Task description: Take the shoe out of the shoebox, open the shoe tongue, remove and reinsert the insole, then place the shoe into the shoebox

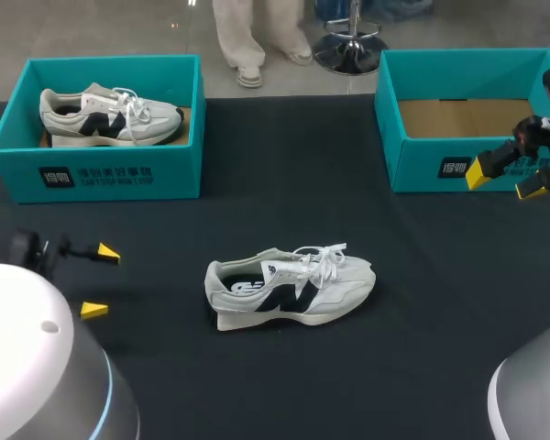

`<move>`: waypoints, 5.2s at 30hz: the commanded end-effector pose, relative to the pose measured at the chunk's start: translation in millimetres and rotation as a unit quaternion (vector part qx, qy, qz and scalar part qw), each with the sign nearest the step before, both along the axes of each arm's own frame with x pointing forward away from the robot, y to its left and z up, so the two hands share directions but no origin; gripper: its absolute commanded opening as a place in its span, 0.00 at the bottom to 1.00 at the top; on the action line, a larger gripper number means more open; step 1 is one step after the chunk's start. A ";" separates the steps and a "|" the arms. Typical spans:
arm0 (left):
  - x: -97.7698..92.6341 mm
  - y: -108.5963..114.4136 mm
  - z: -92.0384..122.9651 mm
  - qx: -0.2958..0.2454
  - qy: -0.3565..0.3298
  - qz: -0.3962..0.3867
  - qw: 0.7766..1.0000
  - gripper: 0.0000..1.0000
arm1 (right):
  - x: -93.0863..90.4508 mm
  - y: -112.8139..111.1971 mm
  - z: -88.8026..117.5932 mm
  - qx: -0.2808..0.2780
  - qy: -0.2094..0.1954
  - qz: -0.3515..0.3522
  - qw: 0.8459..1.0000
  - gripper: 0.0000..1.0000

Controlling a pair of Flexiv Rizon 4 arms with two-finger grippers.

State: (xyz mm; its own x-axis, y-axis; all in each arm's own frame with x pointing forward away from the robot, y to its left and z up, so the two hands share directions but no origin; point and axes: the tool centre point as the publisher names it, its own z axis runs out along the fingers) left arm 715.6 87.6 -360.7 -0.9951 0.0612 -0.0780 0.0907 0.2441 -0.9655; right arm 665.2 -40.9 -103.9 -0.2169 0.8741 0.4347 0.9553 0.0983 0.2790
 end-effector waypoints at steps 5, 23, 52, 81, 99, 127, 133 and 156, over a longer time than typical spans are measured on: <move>-9.7 -40.2 -16.8 -0.024 -0.025 -0.009 0.999 1.00 | 3.0 0.8 -0.2 -0.001 0.003 0.000 1.000 1.00; -4.9 -115.0 -32.9 -0.011 -0.039 0.000 0.999 1.00 | 3.0 0.8 -0.2 -0.001 0.003 0.000 1.000 1.00; 4.7 -155.8 -62.0 0.021 -0.033 0.036 0.999 1.00 | 3.0 0.8 -0.2 -0.001 0.003 0.000 1.000 1.00; 23.8 -168.8 -71.2 0.026 -0.019 0.040 0.999 1.00 | 3.0 0.8 -0.2 -0.001 0.003 0.000 1.000 1.00; 27.3 -170.6 -76.9 0.030 -0.005 0.040 0.999 1.00 | 3.0 0.8 -0.2 -0.001 0.003 0.000 1.000 1.00; 30.1 -176.6 -72.2 0.027 0.018 0.037 0.999 1.00 | 3.0 0.8 -0.2 -0.001 0.003 0.000 1.000 1.00; 30.0 -182.2 -71.9 0.029 0.020 0.033 0.999 1.00 | 3.0 0.8 -0.2 -0.001 0.003 0.000 1.000 1.00; 24.4 -182.8 -73.5 0.036 0.030 0.028 0.998 0.00 | 3.0 0.8 -0.2 -0.001 0.003 0.000 1.000 1.00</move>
